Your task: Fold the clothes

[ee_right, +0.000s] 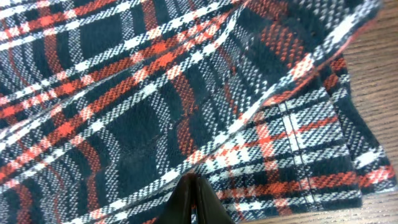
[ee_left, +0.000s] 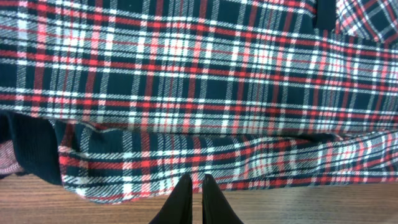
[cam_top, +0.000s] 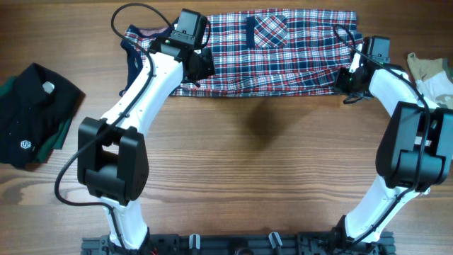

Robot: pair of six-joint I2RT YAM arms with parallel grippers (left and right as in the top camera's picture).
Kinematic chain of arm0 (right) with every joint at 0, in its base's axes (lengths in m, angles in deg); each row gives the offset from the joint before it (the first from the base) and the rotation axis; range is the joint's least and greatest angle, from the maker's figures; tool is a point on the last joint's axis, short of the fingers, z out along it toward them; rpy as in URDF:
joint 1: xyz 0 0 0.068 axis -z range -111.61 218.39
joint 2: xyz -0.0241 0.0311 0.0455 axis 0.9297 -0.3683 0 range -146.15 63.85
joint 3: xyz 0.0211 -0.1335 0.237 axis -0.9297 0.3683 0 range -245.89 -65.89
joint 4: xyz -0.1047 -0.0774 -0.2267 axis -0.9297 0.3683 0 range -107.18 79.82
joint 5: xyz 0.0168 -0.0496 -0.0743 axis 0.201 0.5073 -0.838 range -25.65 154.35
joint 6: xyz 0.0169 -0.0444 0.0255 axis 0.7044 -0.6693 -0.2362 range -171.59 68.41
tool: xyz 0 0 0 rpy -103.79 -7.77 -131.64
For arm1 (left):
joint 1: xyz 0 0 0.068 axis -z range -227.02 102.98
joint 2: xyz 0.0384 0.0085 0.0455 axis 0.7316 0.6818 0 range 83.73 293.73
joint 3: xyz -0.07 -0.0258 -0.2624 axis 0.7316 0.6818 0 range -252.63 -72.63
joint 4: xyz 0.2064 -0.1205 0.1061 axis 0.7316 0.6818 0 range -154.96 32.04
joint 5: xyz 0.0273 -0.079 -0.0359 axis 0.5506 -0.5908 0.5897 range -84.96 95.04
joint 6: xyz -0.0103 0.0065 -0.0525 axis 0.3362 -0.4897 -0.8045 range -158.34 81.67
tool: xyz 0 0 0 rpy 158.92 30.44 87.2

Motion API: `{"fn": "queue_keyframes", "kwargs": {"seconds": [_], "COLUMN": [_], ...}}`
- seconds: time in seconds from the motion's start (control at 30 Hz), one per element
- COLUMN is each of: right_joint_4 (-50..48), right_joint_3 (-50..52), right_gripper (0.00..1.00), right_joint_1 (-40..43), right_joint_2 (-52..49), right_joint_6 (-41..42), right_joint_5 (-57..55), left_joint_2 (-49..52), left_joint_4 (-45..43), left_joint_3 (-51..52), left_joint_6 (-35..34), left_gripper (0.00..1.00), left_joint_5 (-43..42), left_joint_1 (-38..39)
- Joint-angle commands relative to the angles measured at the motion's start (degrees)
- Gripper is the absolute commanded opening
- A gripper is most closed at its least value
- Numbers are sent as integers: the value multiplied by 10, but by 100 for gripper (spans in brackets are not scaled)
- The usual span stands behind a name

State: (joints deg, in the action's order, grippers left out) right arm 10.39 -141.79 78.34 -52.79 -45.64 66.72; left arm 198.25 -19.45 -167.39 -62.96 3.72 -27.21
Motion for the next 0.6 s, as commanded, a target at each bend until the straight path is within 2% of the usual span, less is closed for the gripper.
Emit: {"fn": "queue_keyframes", "kwargs": {"seconds": [0.0, 0.3, 0.33, 0.37, 0.43, 0.5, 0.57], "right_joint_4": [-9, -7, 2, 8, 10, 7, 1], "right_joint_3": [-3, -3, -3, -3, -3, -3, -3], "right_gripper": [4, 4, 11, 22, 26, 36, 36], "right_joint_1": [2, 2, 2, 2, 2, 2, 2], "right_joint_2": [45, 45, 45, 45, 45, 45, 45], "right_joint_6": [19, 49, 114, 158, 221, 268, 277], "right_joint_5": [13, 12, 8, 0, 0, 0, 0], "left_joint_2": [7, 8, 8, 8, 8, 8, 8], "left_joint_4": [1, -10, -10, -10, -10, -10, -10], "left_joint_3": [14, 27, 27, 27, 27, 27, 27], "left_joint_6": [8, 9, 8, 9, 8, 9, 9], "left_gripper": [7, 6, 7, 7, 8, 8, 8], "left_joint_5": [3, 3, 3, 3, 3, 3, 3], "left_joint_1": [0, 0, 0, 0, 0, 0, 0]}}
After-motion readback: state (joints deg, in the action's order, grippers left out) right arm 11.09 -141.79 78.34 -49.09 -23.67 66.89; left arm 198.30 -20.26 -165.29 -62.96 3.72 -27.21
